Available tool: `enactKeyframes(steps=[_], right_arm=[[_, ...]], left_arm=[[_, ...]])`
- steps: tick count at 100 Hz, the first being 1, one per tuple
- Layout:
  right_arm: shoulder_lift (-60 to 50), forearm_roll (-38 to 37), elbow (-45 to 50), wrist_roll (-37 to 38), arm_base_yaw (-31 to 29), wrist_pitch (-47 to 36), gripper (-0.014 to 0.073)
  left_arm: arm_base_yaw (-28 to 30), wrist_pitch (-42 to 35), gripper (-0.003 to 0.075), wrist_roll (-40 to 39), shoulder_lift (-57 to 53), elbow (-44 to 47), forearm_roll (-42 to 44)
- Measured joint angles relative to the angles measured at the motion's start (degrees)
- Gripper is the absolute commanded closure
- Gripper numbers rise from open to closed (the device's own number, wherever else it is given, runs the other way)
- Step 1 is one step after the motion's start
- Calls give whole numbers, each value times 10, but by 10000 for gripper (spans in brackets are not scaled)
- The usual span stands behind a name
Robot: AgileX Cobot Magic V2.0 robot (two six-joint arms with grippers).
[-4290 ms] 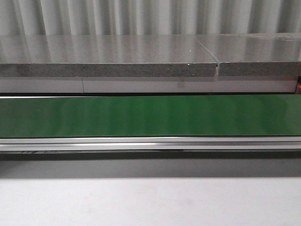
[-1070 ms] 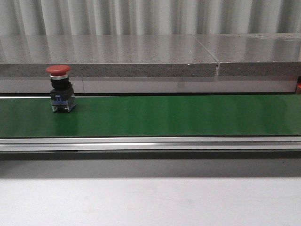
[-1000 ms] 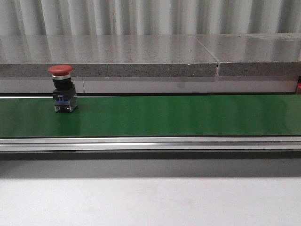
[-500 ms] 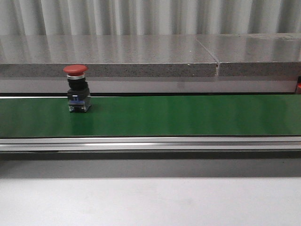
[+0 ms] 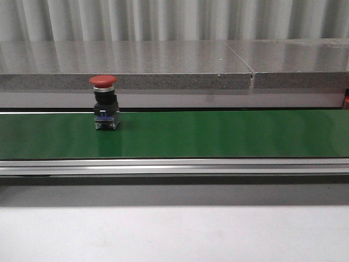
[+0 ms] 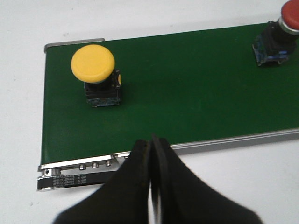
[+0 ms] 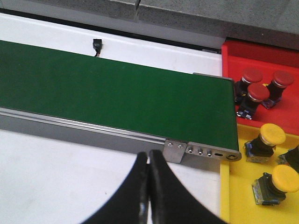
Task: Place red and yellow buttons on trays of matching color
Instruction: 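Set the yellow button on the belt behind the red one, withdraw left gripper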
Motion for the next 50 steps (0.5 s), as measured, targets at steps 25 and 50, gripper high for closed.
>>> enactKeyframes(steps=[25,50], right_arm=[[0,0,0,0,0,0,662],[0,0,0,0,0,0,662]], left_arm=[[-26,-10,740,0,-107,69,-3],[-32,-10,740,0,-208,115,-12]])
